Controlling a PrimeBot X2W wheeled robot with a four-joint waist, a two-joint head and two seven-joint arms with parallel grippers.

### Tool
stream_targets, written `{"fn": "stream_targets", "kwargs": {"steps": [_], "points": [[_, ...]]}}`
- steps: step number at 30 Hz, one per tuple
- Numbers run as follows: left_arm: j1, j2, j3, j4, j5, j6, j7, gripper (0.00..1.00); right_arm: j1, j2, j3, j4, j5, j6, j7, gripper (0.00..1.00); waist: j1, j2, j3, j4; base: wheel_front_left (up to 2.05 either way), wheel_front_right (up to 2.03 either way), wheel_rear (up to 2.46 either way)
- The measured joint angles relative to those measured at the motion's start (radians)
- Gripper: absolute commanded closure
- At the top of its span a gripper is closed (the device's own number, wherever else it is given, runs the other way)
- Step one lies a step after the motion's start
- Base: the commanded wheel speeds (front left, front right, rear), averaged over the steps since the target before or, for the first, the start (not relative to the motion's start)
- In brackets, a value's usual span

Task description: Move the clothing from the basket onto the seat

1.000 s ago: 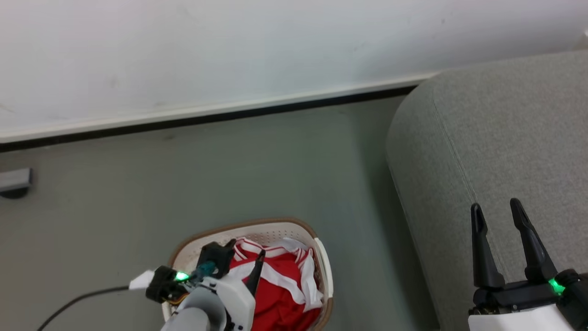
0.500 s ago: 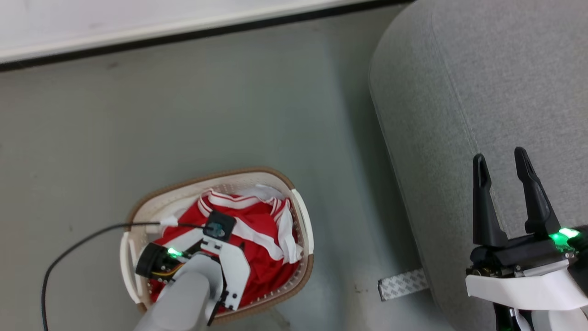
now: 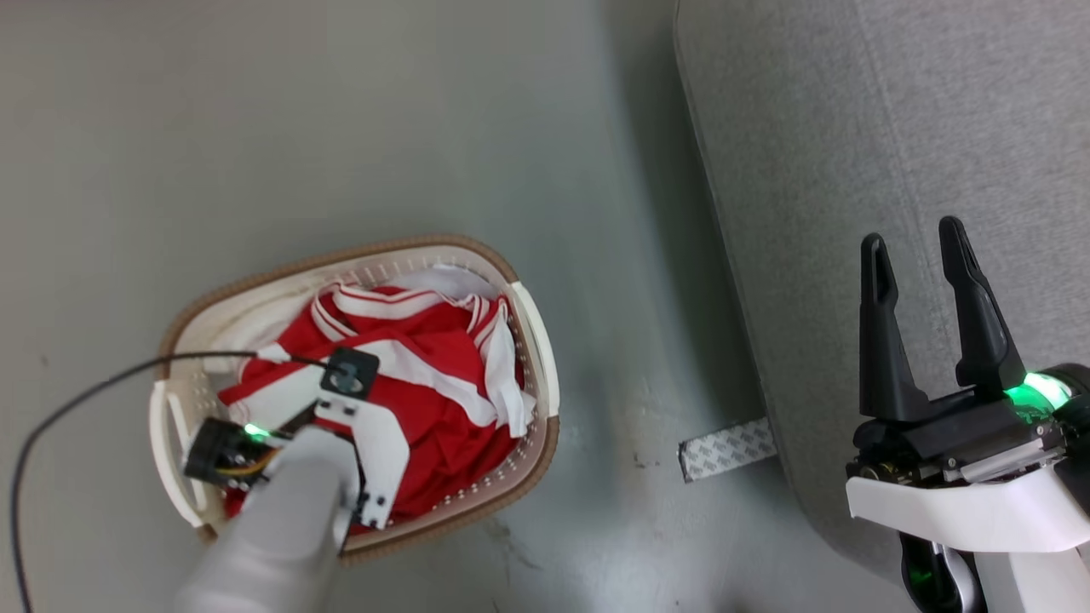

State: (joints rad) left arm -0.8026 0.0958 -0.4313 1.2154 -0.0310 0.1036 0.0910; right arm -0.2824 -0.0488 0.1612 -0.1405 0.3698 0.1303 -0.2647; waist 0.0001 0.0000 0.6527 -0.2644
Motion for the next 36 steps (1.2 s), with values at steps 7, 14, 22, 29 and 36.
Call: {"fn": "stream_targets", "kwargs": {"steps": [7, 14, 22, 29, 36], "points": [[-0.062, 0.019, -0.001, 0.012, -0.007, 0.002, -0.022, 0.00, -0.030, 0.000, 0.014, -0.022, 0.000, 0.000, 0.000, 0.00, 0.0000, 0.0000, 0.083, -0.006, 0.00, 0.00, 0.00], [-0.099, 0.016, -0.013, 0.025, -0.021, -0.012, -0.040, 1.00, -0.051, 0.000, 0.016, -0.020, -0.007, 0.000, 0.000, 0.00, 0.0000, 0.0000, 0.143, -0.006, 0.00, 0.00, 0.00], [-0.069, -0.020, 0.006, 0.029, -0.077, -0.061, -0.130, 1.00, -0.054, 0.000, 0.011, 0.011, -0.011, 0.000, 0.000, 0.00, -0.0001, 0.0000, 0.085, 0.021, 0.00, 0.00, 0.00], [0.009, -0.041, 0.010, 0.011, -0.145, -0.159, -0.224, 1.00, -0.004, 0.001, -0.013, 0.047, -0.035, 0.000, 0.000, 0.00, -0.0001, 0.0000, -0.030, 0.059, 0.00, 0.00, 0.00], [0.112, -0.045, -0.006, -0.048, -0.229, -0.211, -0.274, 1.00, 0.108, 0.001, -0.059, 0.089, -0.073, 0.000, 0.000, 0.00, -0.0002, 0.0000, -0.183, 0.119, 0.00, 0.00, 0.00]]}}
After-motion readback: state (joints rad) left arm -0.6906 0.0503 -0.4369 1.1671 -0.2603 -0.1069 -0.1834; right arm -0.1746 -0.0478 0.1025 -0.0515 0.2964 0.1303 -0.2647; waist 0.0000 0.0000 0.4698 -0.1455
